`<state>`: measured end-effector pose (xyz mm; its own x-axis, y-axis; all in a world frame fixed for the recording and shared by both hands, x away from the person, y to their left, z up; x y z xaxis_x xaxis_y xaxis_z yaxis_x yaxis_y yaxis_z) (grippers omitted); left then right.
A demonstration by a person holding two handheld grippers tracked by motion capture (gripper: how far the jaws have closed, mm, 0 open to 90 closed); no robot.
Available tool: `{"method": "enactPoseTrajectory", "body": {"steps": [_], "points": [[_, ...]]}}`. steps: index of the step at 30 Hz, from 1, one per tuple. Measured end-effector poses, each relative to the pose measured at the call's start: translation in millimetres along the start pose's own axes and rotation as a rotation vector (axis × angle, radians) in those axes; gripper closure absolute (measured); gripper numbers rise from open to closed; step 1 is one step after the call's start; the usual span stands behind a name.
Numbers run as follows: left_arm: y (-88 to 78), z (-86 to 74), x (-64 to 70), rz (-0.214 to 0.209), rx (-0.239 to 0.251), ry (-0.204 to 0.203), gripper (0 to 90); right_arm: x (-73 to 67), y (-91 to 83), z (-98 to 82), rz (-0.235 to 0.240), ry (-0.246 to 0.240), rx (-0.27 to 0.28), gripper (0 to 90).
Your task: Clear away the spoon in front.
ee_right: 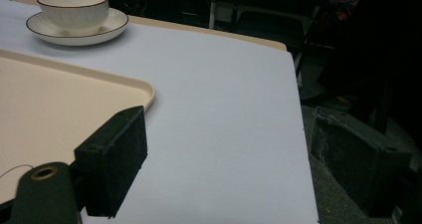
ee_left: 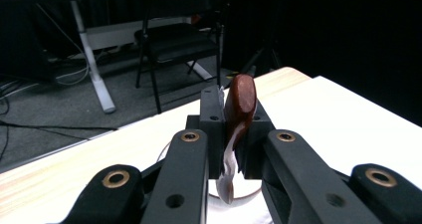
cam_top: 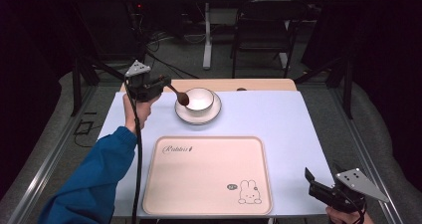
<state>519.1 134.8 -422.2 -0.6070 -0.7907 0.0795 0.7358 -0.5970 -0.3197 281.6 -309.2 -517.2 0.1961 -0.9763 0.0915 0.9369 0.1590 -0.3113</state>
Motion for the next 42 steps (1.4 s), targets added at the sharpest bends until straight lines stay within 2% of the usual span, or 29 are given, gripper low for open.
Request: {"method": "enactPoseTrajectory", "body": {"steps": [10, 23, 42], "points": [[-18.4, -5.0, 6.8, -0.051, -0.045, 0.023, 84.3, 0.0, 0.0, 0.0, -0.001, 0.000, -0.001, 14.2], [-40.9, -23.6, 14.5, -0.118, -0.115, 0.016, 84.3, -0.2, -0.1, 0.1, -0.002, 0.000, -0.001, 14.2], [-55.7, -56.1, 24.9, -0.199, -0.239, 0.007, 84.2, 0.4, 0.3, 0.2, -0.005, -0.005, -0.001, 14.2]]}}
Point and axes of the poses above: each handheld gripper's, and its own axes: y roughly forward along the jaws, z roughly out of its top, x roughly to its right, the point moved 9 cm from there along y, roughly forward along the jaws, and after that the axes turned 2 degrees about x, right-handed, at the moved point
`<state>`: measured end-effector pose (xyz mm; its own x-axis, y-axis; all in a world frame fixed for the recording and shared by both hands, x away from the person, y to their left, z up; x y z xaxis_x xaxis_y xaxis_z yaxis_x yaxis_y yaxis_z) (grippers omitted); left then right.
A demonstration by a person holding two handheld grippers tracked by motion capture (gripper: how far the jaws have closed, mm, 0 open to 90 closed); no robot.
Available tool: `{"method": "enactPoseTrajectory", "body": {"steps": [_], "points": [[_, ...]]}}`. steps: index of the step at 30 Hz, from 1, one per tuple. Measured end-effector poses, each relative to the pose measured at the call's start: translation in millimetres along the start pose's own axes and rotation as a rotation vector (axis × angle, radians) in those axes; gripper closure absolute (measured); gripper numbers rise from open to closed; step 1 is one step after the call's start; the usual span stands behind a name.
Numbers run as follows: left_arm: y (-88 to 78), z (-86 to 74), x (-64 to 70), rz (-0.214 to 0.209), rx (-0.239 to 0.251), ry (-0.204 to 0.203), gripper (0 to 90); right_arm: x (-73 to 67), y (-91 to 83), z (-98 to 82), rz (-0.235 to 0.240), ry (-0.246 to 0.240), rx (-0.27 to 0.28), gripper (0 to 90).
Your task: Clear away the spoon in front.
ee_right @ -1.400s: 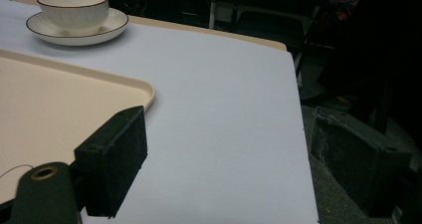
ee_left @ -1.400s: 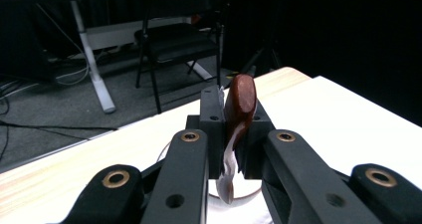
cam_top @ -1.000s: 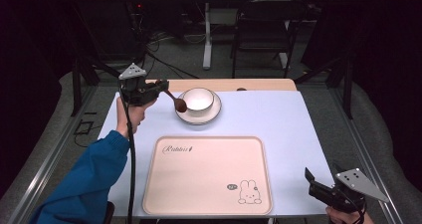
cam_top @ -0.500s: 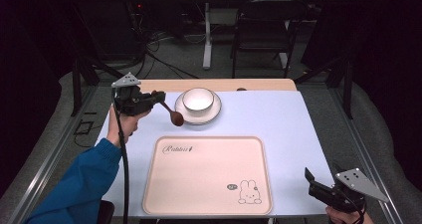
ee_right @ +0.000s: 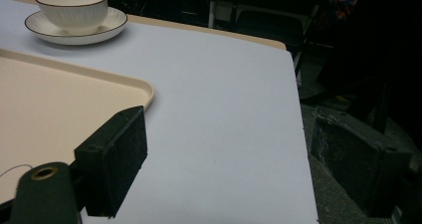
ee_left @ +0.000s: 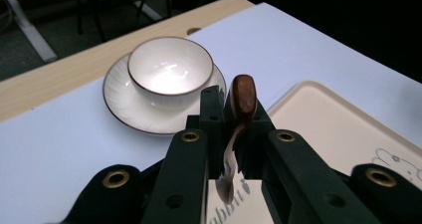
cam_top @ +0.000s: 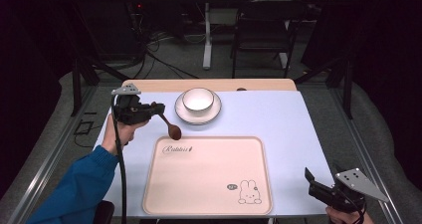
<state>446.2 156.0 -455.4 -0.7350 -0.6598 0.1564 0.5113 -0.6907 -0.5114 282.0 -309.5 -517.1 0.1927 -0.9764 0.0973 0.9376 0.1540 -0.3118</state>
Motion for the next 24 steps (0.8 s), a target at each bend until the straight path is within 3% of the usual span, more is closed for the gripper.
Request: {"method": "enactPoseTrajectory", "body": {"steps": [24], "points": [[3.6, -52.1, 18.1, -0.139, -0.220, -0.008, 84.2, -0.5, 0.4, -0.2, 0.001, 0.002, -0.004, 14.2]]}}
Point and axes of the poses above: each handheld gripper's, and its own axes: y roughly forward along the jaws, z roughly out of its top, x roughly to its right, the point moved 9 cm from there along y, roughly forward along the jaws, and after that the axes turned 2 degrees about x, right-handed, at the moved point
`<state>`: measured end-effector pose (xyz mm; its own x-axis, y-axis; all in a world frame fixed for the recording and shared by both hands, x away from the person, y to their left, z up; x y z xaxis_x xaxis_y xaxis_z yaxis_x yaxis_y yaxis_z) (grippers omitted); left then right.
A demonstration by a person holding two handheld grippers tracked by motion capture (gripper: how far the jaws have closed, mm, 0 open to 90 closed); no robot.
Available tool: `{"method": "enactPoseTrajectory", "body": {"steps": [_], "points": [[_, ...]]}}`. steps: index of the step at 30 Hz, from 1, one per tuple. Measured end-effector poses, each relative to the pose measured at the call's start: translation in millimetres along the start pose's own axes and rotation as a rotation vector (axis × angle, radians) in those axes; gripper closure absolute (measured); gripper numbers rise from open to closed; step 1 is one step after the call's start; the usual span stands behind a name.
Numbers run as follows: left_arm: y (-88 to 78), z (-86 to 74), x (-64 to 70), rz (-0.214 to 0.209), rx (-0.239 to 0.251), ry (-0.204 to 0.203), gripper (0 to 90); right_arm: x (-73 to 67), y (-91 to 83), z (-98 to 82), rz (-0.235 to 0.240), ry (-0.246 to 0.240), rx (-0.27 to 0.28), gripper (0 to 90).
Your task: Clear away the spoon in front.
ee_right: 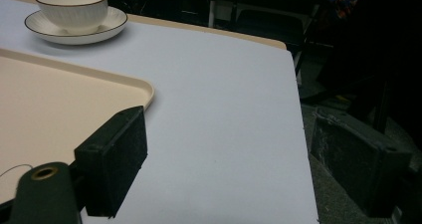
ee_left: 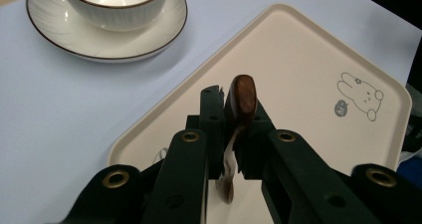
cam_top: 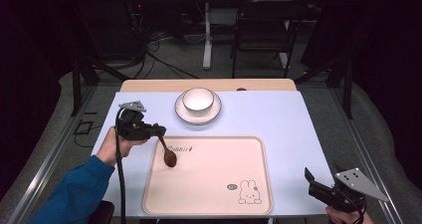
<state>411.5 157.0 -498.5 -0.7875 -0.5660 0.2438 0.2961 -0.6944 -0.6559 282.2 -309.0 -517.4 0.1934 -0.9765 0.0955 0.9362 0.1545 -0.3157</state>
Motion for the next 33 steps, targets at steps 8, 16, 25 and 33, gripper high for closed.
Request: {"method": "enactPoseTrajectory", "body": {"steps": [8, 16, 25, 33], "points": [[3.5, 0.7, 0.1, -0.029, -0.015, -0.011, 84.1, -0.1, 0.1, -0.2, 0.000, 0.000, -0.002, 14.2], [13.5, 2.5, -11.1, -0.014, -0.014, -0.039, 82.1, -0.1, 0.1, -0.2, -0.001, 0.000, -0.004, 14.2], [29.9, -1.6, -20.7, -0.012, -0.022, -0.074, 78.1, 0.1, 0.2, -0.4, -0.001, -0.001, -0.004, 14.2], [38.7, -7.9, -19.4, -0.027, -0.039, -0.073, 76.1, 0.0, 0.5, -0.3, -0.002, -0.003, -0.005, 14.2]]}}
Point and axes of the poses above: each handheld gripper's, and its own axes: y roughly forward along the jaws, z roughly out of its top, x roughly to its right, the point moved 9 cm from there along y, roughly forward along the jaws, and after that the axes turned 2 degrees about x, right-handed, at the moved point
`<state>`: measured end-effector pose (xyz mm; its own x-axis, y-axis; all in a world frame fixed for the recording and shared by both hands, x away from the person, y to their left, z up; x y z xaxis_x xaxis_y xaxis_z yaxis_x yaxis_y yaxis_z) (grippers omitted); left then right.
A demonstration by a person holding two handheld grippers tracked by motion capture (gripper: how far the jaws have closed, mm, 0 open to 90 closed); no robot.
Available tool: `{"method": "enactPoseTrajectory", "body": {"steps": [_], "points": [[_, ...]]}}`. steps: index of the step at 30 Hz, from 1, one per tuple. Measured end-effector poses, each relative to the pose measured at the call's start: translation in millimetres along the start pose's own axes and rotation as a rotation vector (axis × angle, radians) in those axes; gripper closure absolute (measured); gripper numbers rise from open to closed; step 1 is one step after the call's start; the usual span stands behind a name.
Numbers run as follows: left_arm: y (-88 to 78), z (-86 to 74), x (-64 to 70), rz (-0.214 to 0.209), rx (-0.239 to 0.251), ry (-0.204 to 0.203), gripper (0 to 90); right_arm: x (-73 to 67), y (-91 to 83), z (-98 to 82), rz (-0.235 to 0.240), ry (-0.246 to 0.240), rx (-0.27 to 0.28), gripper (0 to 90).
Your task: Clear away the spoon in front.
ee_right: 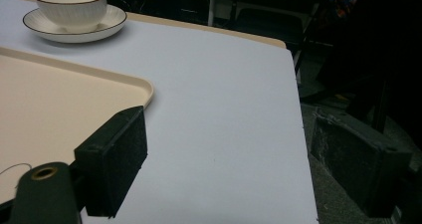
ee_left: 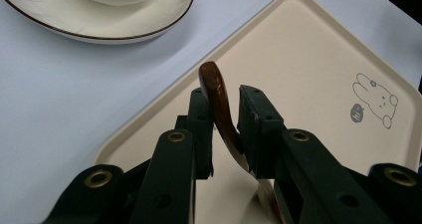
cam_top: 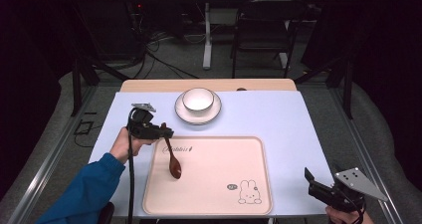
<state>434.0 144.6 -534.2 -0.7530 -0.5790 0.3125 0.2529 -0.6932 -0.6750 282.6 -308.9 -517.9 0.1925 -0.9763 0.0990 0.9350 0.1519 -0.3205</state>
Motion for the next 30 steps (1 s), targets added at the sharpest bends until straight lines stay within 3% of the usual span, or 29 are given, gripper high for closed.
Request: {"method": "enactPoseTrajectory", "body": {"steps": [15, 21, 30], "points": [[10.9, -16.0, -2.9, -0.015, -0.032, -0.033, 72.9, 0.2, 0.1, -0.1, -0.002, -0.002, -0.001, 14.2], [19.3, -26.6, -4.5, 0.014, -0.047, -0.028, 71.2, 0.1, 0.1, 0.0, -0.003, -0.003, -0.001, 14.2], [32.6, -39.7, -9.1, 0.046, -0.063, -0.057, 68.9, 0.0, 0.2, -0.1, -0.005, -0.003, -0.003, 14.2]]}}
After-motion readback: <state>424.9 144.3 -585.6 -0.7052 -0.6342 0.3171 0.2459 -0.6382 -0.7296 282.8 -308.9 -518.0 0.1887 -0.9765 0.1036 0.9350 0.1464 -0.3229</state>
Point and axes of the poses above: each handheld gripper's, and its own axes: y roughly forward along the jaws, z roughly out of its top, x roughly to its right, the point moved 9 cm from there along y, roughly forward along the jaws, and after that the axes turned 2 degrees about x, right-handed, at the moved point
